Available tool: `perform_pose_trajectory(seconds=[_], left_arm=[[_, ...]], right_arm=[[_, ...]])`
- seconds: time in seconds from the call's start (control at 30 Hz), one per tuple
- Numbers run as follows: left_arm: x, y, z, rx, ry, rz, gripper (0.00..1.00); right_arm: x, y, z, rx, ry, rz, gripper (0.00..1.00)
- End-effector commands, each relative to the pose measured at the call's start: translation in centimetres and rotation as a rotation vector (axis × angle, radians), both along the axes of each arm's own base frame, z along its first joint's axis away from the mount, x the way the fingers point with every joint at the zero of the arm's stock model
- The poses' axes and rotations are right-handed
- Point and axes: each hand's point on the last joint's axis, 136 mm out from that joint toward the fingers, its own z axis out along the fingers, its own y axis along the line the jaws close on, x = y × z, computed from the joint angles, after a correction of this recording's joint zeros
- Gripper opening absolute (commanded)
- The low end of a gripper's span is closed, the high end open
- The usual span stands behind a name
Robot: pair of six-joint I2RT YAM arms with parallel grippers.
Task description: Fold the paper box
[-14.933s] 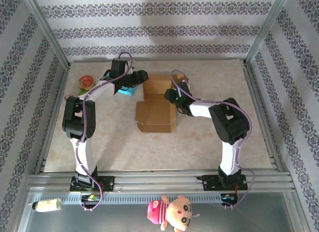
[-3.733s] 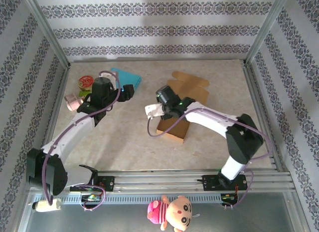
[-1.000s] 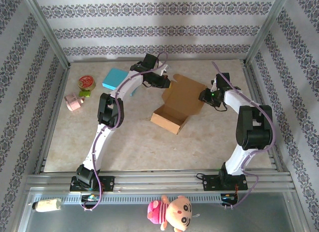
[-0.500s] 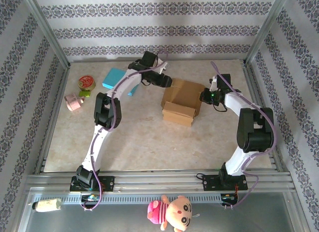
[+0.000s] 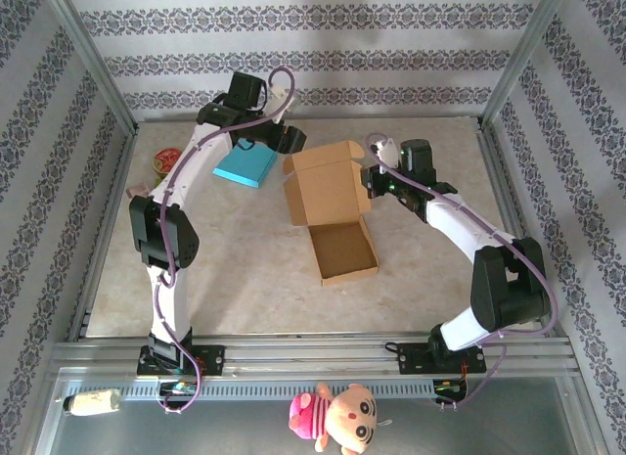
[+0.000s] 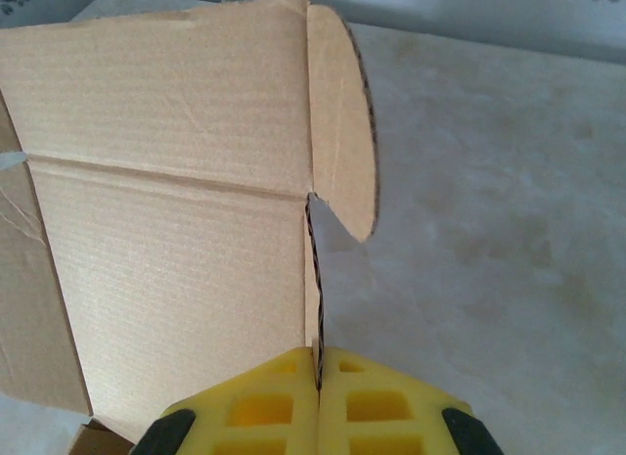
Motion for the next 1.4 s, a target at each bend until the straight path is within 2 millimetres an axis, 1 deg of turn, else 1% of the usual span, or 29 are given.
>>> perform_pose_trajectory(seconds=[0.0, 0.17, 0.23, 0.3, 0.4, 0.5, 0.57, 0.63, 0.73, 0.83, 0.97, 1.0, 1.03, 1.07, 1.1, 1.2, 1.33, 1.37], left_arm=[[-3.3, 1.2, -3.2, 0.089, 0.098, -0.059, 0.68], [-4.4, 2.2, -4.1, 0.085, 0.119, 0.000, 0.80], [-4.8, 2.1, -4.3, 0.064, 0.137, 0.011, 0.81], [-5.2, 1.8, -4.7, 0.037, 0.157, 0.012, 0.79], [-5.6, 1.5, -5.2, 0.013, 0.198, 0.009, 0.69], [-6.5, 1.2, -5.6, 0.008, 0.245, -0.010, 0.59], [-7.0, 1.2, -6.1, 0.017, 0.267, -0.017, 0.49], [-7.3, 1.5, -6.6, 0.029, 0.289, -0.011, 0.43], [-7.6, 1.5, -6.8, 0.039, 0.323, -0.013, 0.39], [-7.7, 1.6, -6.7, 0.053, 0.342, -0.005, 0.28], [-8.5, 1.8, -6.7, 0.089, 0.383, 0.011, 0.28], [-8.6, 1.8, -6.7, 0.097, 0.390, 0.014, 0.32], [-8.8, 1.8, -6.7, 0.102, 0.399, 0.013, 0.38], [-9.0, 1.9, -6.8, 0.105, 0.409, 0.017, 0.42], [-9.1, 1.9, -6.8, 0.109, 0.414, 0.018, 0.43], [-9.3, 2.2, -7.1, 0.128, 0.429, 0.028, 0.43], [-9.6, 2.5, -8.1, 0.156, 0.448, 0.039, 0.42], [-9.7, 2.5, -8.4, 0.161, 0.452, 0.044, 0.40]], right_arm=[[0.3, 0.7, 1.2, -0.018, -0.089, 0.047, 0.00], [0.1, 1.0, 1.4, -0.018, -0.102, 0.064, 0.00], [0.1, 1.0, 1.5, -0.018, -0.106, 0.066, 0.00], [0.1, 1.1, 1.5, -0.022, -0.108, 0.067, 0.00], [0.1, 1.0, 1.5, -0.030, -0.113, 0.060, 0.00], [0.2, 0.9, 1.5, -0.038, -0.117, 0.052, 0.00], [0.1, 1.1, 1.6, -0.040, -0.124, 0.056, 0.00], [0.1, 1.2, 1.7, -0.042, -0.131, 0.058, 0.00], [0.1, 1.4, 2.1, -0.041, -0.147, 0.059, 0.00], [0.1, 1.6, 2.7, -0.043, -0.165, 0.058, 0.00], [-0.1, 2.0, 3.5, -0.053, -0.195, 0.060, 0.00], [-0.2, 2.1, 3.7, -0.054, -0.202, 0.063, 0.00], [-0.2, 2.2, 3.8, -0.058, -0.207, 0.066, 0.00], [-0.3, 2.4, 3.8, -0.062, -0.210, 0.069, 0.00], [-0.2, 2.4, 3.8, -0.062, -0.211, 0.070, 0.00], [-0.2, 2.5, 3.8, -0.064, -0.215, 0.071, 0.00], [-0.1, 2.4, 3.7, -0.067, -0.215, 0.066, 0.00], [-0.2, 2.4, 3.7, -0.068, -0.215, 0.065, 0.00]])
